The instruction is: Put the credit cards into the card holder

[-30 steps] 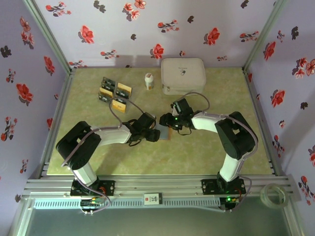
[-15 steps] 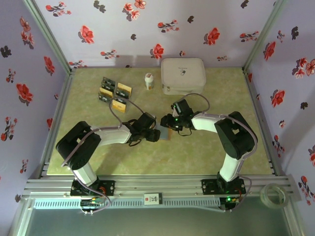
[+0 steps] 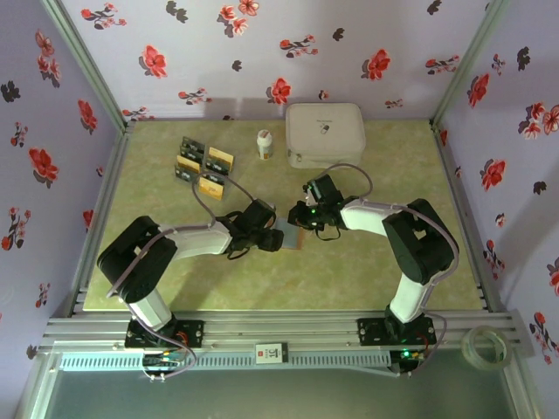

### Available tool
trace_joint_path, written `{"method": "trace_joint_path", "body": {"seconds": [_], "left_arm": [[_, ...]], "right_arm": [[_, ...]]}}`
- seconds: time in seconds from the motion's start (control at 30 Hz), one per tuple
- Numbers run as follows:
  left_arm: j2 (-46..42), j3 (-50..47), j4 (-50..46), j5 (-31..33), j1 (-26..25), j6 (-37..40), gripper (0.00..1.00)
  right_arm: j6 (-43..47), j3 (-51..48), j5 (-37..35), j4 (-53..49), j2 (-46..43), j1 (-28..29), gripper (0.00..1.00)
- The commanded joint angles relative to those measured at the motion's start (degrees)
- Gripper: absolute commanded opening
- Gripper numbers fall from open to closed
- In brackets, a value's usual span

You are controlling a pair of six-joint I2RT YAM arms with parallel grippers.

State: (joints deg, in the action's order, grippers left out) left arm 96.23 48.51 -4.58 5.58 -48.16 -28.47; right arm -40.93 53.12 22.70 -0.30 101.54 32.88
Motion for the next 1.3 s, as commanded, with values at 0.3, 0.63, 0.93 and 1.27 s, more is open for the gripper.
{"method": "trace_joint_path", "body": {"seconds": [0.3,0.63,0.93,1.27], "left_arm": [[-1.72,-1.31,0.32,1.60,0.61,-0.38,0.78],[-2.57,-2.08,1.59,2.55,0.61,-0.91,0.87],[-0.87,-2.99,1.61,3.98,0.78,-1.30,0.78],[-0.38,-4.96,2.83,4.10,0.87,-2.03,0.68]], "right_arm": [[-0.15,1.55,0.58,0.75,4.53,1.25,0.07],[-0.56,2.22,0.58,1.20,5.56,2.49,0.06],[-0.73,2.13,0.32,1.20,5.24,2.54,0.09],[-0.43,3.24,-1.10,-1.38,0.13,1.90,0.36]]}}
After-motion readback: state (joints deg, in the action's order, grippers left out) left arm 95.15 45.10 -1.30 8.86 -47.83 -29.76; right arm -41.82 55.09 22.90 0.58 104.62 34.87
